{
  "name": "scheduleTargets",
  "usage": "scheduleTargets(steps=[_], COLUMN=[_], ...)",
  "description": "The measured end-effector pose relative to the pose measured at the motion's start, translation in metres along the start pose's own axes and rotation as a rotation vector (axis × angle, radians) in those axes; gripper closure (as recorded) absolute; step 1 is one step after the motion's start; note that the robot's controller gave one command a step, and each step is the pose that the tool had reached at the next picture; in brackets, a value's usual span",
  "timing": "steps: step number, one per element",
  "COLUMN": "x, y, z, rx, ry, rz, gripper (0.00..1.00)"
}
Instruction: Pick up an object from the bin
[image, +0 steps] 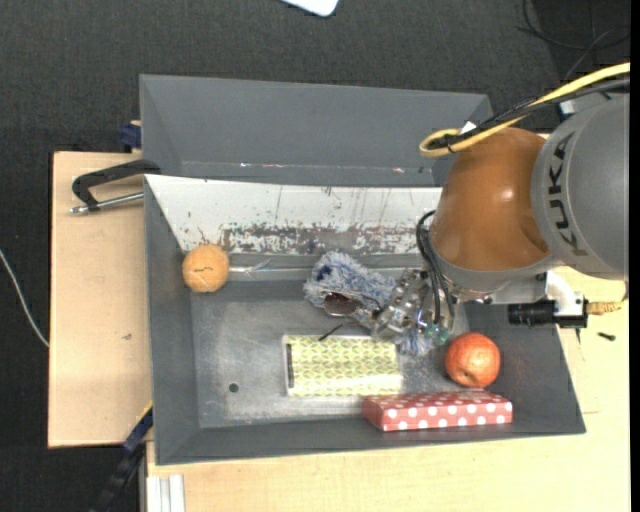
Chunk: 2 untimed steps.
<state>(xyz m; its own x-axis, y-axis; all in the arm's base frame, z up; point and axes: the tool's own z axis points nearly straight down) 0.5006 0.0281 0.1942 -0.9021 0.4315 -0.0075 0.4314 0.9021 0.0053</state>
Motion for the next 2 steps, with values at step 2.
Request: scheduleTargets(steps=[2], x=[-0.0099], y=[-0.0126], z=[0.0224], rx=[0.006], ry=[0.006], rz=[-0.012], gripper=[1.00])
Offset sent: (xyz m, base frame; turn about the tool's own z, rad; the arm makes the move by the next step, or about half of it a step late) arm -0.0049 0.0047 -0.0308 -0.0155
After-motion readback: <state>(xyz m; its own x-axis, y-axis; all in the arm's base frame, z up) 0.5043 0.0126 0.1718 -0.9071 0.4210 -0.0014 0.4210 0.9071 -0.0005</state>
